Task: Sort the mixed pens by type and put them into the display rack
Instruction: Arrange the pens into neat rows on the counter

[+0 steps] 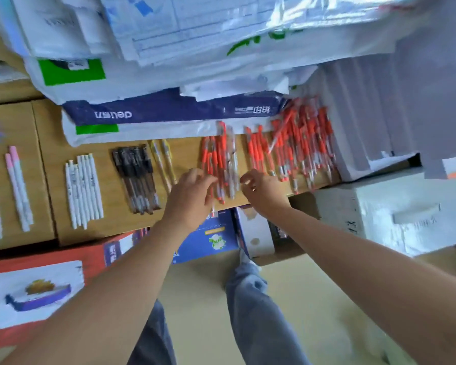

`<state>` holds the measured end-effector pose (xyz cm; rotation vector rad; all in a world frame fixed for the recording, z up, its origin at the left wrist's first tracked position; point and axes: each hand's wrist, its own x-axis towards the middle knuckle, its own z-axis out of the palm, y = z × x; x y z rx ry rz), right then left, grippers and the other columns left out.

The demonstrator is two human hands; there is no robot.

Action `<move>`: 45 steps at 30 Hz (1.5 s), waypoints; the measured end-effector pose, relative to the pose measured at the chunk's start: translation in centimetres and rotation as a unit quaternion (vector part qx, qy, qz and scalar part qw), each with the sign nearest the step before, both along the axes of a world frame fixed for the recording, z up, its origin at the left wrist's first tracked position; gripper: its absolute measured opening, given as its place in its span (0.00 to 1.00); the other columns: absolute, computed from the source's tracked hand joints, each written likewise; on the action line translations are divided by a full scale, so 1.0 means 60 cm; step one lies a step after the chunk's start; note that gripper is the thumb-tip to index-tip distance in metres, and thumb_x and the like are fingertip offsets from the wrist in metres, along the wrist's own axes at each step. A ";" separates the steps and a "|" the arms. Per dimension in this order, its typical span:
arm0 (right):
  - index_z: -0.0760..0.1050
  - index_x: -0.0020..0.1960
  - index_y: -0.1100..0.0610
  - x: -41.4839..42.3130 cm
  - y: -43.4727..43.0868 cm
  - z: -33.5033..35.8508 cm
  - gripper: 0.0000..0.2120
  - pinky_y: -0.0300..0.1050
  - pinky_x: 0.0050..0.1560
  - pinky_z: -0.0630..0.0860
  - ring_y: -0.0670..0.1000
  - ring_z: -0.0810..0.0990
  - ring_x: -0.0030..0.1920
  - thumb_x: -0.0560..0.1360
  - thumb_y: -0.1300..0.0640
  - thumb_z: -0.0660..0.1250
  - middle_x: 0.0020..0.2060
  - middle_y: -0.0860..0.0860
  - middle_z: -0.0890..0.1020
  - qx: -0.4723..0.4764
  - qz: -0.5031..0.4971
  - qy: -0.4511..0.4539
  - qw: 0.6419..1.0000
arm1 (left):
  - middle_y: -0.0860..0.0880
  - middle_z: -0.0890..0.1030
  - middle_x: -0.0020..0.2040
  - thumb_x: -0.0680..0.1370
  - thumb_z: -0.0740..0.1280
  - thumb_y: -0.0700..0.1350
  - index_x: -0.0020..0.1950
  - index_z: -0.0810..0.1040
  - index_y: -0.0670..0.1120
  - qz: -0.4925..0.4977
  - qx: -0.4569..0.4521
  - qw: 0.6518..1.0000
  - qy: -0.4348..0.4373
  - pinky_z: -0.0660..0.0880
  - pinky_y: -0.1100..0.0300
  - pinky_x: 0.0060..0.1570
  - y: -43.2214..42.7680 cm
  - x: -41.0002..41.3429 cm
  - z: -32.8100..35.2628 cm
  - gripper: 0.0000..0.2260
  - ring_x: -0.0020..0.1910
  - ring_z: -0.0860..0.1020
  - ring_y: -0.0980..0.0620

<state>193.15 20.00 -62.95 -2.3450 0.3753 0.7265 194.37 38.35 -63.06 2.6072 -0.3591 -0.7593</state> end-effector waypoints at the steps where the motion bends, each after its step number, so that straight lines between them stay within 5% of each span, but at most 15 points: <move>1: 0.78 0.55 0.58 0.006 -0.013 -0.004 0.09 0.51 0.44 0.78 0.58 0.82 0.43 0.78 0.59 0.62 0.44 0.56 0.83 -0.019 0.013 -0.008 1.000 | 0.45 0.68 0.67 0.77 0.64 0.42 0.69 0.71 0.51 0.015 0.022 1.000 0.004 0.72 0.47 0.61 -0.015 0.000 -0.006 0.21 0.65 0.69 0.43; 6: 0.75 0.53 0.58 0.038 -0.027 -0.032 0.09 0.51 0.38 0.81 0.57 0.82 0.38 0.78 0.54 0.62 0.41 0.56 0.83 -0.032 0.021 -0.025 0.999 | 0.40 0.63 0.70 0.77 0.65 0.42 0.73 0.66 0.52 0.098 0.060 0.992 0.044 0.66 0.47 0.67 -0.053 -0.001 -0.023 0.24 0.70 0.63 0.40; 11: 0.72 0.56 0.60 0.062 -0.004 -0.050 0.18 0.50 0.47 0.78 0.58 0.80 0.44 0.75 0.46 0.65 0.43 0.56 0.80 -0.079 0.029 -0.003 0.996 | 0.41 0.65 0.69 0.78 0.64 0.40 0.73 0.66 0.51 0.115 0.055 0.992 0.005 0.68 0.48 0.66 -0.060 -0.002 -0.022 0.23 0.68 0.65 0.41; 17: 0.68 0.59 0.61 0.066 0.004 -0.047 0.23 0.45 0.35 0.69 0.56 0.78 0.44 0.74 0.45 0.66 0.41 0.52 0.73 -0.109 0.064 0.011 0.992 | 0.42 0.67 0.66 0.77 0.64 0.39 0.72 0.67 0.50 0.141 0.031 0.990 -0.006 0.67 0.52 0.65 -0.057 -0.001 -0.035 0.23 0.67 0.66 0.43; 23: 0.62 0.69 0.63 0.084 0.014 -0.045 0.37 0.48 0.39 0.78 0.56 0.79 0.50 0.72 0.39 0.68 0.48 0.55 0.77 -0.121 0.079 0.056 0.988 | 0.42 0.67 0.65 0.78 0.65 0.41 0.72 0.67 0.48 0.158 -0.005 0.987 0.011 0.69 0.54 0.61 -0.055 0.004 -0.032 0.22 0.65 0.68 0.44; 39: 0.73 0.55 0.62 0.069 0.021 -0.046 0.20 0.45 0.37 0.74 0.52 0.74 0.41 0.78 0.44 0.62 0.42 0.53 0.73 -0.148 0.123 0.016 0.981 | 0.42 0.67 0.68 0.79 0.62 0.43 0.76 0.59 0.43 0.204 -0.050 0.976 0.058 0.72 0.56 0.57 -0.045 0.021 -0.034 0.26 0.59 0.76 0.45; 45: 0.69 0.42 0.59 0.069 0.002 -0.054 0.11 0.42 0.28 0.70 0.54 0.77 0.35 0.78 0.53 0.62 0.33 0.52 0.73 -0.038 0.069 -0.014 0.997 | 0.41 0.64 0.70 0.80 0.60 0.43 0.77 0.59 0.42 0.210 -0.057 0.972 0.092 0.72 0.51 0.61 -0.058 0.027 -0.035 0.25 0.60 0.75 0.43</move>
